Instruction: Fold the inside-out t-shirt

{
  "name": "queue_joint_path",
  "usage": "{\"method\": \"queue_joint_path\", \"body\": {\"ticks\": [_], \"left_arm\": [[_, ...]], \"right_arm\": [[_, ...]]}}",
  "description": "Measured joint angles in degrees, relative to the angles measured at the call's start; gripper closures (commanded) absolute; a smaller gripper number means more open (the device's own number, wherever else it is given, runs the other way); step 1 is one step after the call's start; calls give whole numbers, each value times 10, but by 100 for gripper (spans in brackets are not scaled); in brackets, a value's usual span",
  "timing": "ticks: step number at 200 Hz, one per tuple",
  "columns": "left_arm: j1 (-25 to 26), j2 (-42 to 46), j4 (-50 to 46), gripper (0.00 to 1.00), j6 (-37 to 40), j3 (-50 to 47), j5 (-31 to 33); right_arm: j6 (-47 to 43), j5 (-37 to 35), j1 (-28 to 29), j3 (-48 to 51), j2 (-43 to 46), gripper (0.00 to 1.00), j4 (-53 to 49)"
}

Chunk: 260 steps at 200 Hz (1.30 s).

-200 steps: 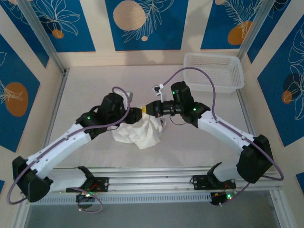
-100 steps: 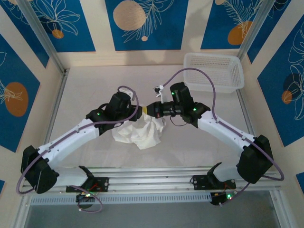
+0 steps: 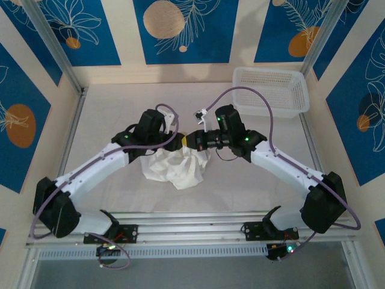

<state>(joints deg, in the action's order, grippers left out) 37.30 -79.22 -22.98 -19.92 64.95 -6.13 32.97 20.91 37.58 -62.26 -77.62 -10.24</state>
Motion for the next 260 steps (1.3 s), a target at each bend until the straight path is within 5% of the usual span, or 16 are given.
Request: {"method": "queue_joint_path", "body": {"ticks": [45,63,107,144,166,189,218,243,260], "left_arm": [[-7,-30,-47,82,0,3,26],[-25,-10,-63,100,-13,2,28],[-66,95,-66,100,-30,7,-92],[-67,101,-65,100,-43,30,-160],[-67,94,-68,100,-49,30,-169],[-67,94,-88,100,-45,36,-167],[-67,150,-148,100,-43,31,-33],[-69,329,-183,59,-60,-46,143],[-71,446,-192,48,-83,-81,242]], "right_arm": [[-2,-39,-1,-2,7,100,-26],[-13,-92,-10,-3,16,100,-57],[-102,-268,24,-20,10,78,-143],[-146,-278,65,-34,8,51,-142],[-151,-251,78,-34,8,50,-118],[-156,-214,81,-34,8,64,-107],[-172,-109,78,-34,10,69,-103],[-177,-101,76,-21,32,58,-95],[-169,-143,63,-10,45,56,-91]]}}
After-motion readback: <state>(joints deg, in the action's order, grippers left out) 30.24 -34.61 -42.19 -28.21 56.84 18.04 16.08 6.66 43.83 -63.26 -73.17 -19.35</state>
